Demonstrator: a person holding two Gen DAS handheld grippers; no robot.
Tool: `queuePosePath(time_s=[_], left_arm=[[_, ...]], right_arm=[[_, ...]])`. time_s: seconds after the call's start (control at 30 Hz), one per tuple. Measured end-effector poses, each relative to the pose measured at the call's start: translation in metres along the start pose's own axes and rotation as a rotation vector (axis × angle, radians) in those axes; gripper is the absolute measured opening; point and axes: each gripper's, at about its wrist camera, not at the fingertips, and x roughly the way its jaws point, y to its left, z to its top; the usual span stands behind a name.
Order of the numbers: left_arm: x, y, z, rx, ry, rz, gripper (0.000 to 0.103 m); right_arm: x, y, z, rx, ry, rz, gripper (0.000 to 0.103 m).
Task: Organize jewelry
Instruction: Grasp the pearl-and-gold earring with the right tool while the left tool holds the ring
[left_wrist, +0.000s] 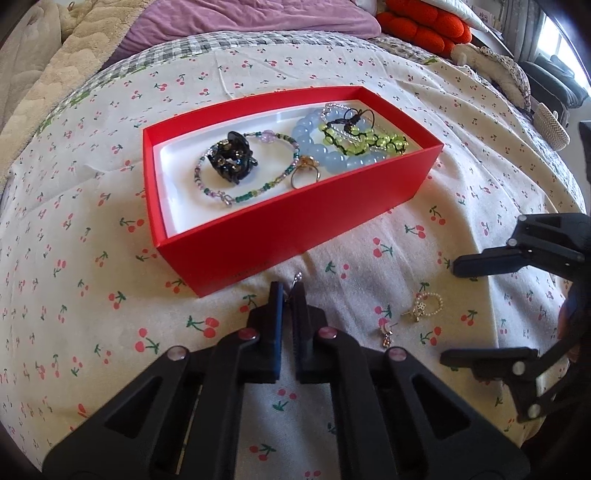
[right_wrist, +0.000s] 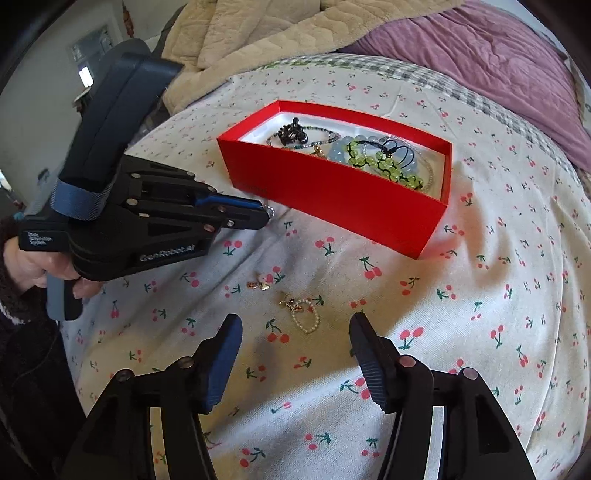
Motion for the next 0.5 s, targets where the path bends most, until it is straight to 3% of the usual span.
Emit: queuePosePath(time_s=[0.3,0.5], left_arm=[[-0.004,0.003,-0.006,-0.009,0.005,-0.010,0.005],[-0.007,0.007,-0.008,-0.018,0.006,-0.008,0.005]], right_arm=[[0.006,-0.035,0.002,0.139,0.023,0.074,0.023],[0.020,-0.008,0.004,0.006,0.040,-0.060,0.022]])
